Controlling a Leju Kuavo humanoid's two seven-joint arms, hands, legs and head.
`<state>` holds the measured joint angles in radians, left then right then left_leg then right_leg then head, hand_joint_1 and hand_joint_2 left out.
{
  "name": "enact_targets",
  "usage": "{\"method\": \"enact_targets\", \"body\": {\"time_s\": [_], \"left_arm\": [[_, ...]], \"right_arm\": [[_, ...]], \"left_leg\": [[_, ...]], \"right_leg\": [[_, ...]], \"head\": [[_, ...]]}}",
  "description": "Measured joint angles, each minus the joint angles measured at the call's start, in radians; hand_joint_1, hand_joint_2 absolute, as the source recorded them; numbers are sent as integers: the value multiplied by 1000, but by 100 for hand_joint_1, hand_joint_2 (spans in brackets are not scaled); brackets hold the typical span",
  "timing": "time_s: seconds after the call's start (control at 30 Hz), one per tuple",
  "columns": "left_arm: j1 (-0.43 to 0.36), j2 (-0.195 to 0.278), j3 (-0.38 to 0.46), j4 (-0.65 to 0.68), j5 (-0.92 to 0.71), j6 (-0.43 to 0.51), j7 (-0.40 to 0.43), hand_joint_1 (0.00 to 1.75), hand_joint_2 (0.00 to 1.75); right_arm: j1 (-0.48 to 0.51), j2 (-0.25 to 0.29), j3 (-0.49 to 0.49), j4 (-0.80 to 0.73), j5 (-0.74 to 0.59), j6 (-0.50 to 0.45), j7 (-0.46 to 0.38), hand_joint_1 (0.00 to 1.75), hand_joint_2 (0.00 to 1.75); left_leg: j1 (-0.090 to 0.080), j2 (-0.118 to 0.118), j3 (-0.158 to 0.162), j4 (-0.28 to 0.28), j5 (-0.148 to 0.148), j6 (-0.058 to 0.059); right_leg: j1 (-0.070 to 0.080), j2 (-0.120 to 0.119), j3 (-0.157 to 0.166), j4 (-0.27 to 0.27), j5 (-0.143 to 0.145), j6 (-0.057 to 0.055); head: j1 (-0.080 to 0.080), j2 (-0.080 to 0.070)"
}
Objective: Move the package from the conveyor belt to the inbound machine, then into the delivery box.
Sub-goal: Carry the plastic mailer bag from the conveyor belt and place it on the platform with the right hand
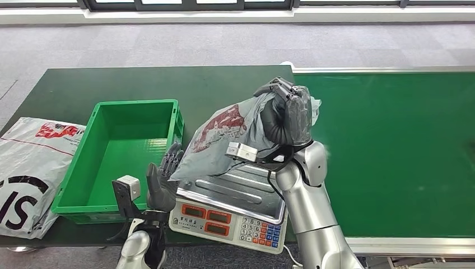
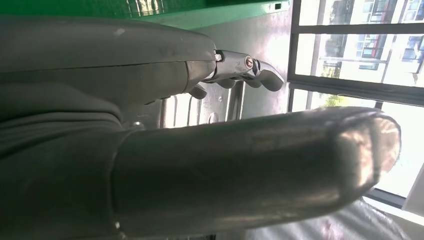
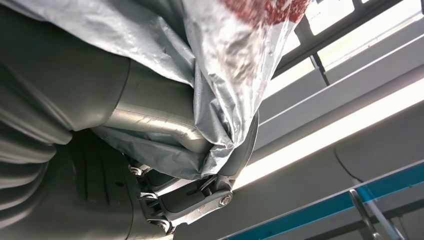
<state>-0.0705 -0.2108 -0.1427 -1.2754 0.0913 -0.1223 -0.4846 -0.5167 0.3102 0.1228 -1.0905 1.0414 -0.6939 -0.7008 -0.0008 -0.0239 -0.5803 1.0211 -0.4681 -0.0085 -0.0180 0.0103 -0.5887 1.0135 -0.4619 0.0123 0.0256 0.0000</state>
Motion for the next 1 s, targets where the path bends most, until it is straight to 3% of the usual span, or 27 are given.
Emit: {"method": "enact_targets", "body": {"time_s": [0.73,0.87,0.97,1.0], "left_arm": [[-1,0,0,12,19,0,-8,0,0],[3,0,0,8,22,6,-9,0,0],[13,0,0,-9,21,12,4,0,0],[19,1,0,-18,17,14,11,0,0]], "right_arm": [[11,23,47,69,-35,0,2,175,175],[15,25,80,92,-38,0,10,0,175],[45,17,93,108,120,0,140,0,175],[68,10,93,111,194,0,197,0,131]], "left_leg": [[0,1,0,0,0,0],[0,1,0,0,0,0],[1,0,0,0,0,0],[1,0,0,0,0,-1]], "right_leg": [[0,0,-1,0,0,0],[0,0,-1,0,0,0],[1,0,-1,0,0,0],[1,0,-1,0,-1,0]], "head": [[0,0],[0,0],[0,0],[0,0]]}}
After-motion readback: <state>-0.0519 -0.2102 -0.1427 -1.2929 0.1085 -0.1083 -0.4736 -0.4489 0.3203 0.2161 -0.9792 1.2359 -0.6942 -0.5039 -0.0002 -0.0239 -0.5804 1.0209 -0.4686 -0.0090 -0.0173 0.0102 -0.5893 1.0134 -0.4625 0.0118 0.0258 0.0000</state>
